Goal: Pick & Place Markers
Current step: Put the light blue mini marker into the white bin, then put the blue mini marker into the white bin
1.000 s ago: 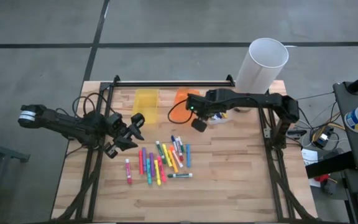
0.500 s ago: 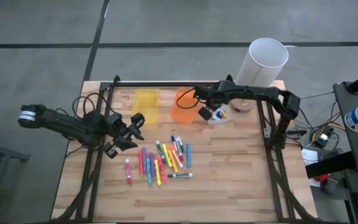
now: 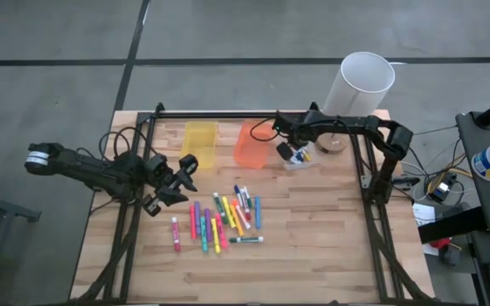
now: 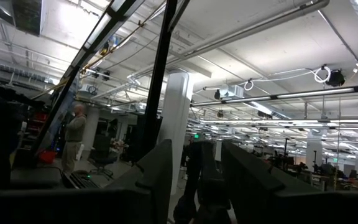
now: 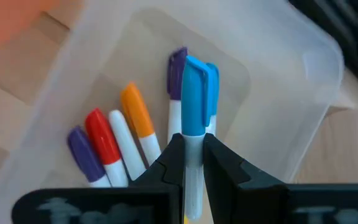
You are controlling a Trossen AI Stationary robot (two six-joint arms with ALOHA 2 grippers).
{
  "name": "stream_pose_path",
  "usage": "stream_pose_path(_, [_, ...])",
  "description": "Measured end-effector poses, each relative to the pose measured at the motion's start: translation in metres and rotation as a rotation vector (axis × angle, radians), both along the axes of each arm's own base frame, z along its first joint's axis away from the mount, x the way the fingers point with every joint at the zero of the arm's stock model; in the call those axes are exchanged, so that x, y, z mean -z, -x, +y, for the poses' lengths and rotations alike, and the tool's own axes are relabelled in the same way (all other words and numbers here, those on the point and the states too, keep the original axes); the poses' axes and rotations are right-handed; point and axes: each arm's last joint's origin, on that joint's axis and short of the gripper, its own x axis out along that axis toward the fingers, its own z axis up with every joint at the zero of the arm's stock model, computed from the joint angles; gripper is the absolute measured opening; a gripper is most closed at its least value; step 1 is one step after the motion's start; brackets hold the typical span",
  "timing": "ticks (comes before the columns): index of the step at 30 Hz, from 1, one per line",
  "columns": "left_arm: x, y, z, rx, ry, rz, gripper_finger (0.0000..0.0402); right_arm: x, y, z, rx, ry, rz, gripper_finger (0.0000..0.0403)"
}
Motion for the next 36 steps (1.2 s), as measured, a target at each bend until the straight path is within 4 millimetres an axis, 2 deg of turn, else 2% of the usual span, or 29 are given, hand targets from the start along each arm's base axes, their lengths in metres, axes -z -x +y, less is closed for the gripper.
stream_pose_path(8, [0.000, 0.000, 0.000, 0.000, 0.000, 0.000, 0.0133, 0.017, 0.006, 0.003, 0.005, -0.014, -0.008, 0.0029])
stream_pose_path(16, [0.000, 0.000, 0.000, 0.000, 0.000, 0.000, 0.0133, 0.019, 0.007, 0.003, 0.000, -0.020, -0.009, 0.0043])
stream_pose_path(22, [0.000, 0.000, 0.000, 0.000, 0.000, 0.000, 0.0133, 0.013, 0.005, 0.000, 0.000, 0.048, 0.011, 0.0101])
stream_pose_path(27, [0.000, 0.000, 0.000, 0.000, 0.000, 0.000, 0.0133, 0.007, -0.002, 0.003, -0.104, 0.057, 0.029, 0.0136])
stream_pose_path(31, [0.000, 0.000, 0.000, 0.000, 0.000, 0.000, 0.0133, 0.000, -0.011, 0.009, -0.152, 0.071, 0.013, 0.0147])
stream_pose_path(36, [0.000, 0.000, 0.000, 0.000, 0.000, 0.000, 0.0133, -0.012, -0.024, 0.019, -0.243, 0.094, -0.004, 0.0140])
